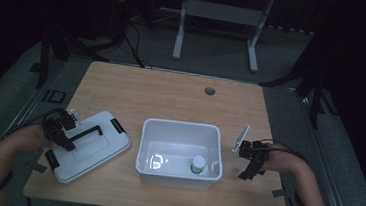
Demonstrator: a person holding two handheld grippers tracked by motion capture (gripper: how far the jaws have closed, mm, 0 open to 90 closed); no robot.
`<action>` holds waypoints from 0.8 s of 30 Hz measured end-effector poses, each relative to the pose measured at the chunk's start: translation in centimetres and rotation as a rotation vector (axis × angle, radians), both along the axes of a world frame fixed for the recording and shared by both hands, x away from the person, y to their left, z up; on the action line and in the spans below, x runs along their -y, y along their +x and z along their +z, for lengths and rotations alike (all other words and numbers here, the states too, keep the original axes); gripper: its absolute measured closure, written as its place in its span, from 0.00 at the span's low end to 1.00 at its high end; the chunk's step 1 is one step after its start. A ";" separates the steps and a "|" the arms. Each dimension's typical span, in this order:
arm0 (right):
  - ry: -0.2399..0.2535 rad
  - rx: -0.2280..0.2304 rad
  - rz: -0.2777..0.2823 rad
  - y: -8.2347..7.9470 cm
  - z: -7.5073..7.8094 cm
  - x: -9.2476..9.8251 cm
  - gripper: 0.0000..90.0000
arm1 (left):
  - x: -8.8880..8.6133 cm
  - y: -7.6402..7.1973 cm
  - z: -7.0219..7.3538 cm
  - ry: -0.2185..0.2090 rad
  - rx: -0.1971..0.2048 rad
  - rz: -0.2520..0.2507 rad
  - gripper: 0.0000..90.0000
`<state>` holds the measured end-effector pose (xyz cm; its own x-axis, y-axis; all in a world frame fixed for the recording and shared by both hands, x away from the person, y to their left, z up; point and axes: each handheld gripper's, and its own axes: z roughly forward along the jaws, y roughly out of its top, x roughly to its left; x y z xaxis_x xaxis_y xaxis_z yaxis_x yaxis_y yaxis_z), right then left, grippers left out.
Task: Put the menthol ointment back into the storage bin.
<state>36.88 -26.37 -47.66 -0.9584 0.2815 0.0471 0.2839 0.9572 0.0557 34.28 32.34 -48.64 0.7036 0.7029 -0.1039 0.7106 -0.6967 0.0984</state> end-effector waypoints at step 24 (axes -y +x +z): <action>0.011 0.011 -0.010 0.1 0.3 0.4 0.18 | 0.4 -1.1 7.2 -0.074 0.080 -0.041 0.93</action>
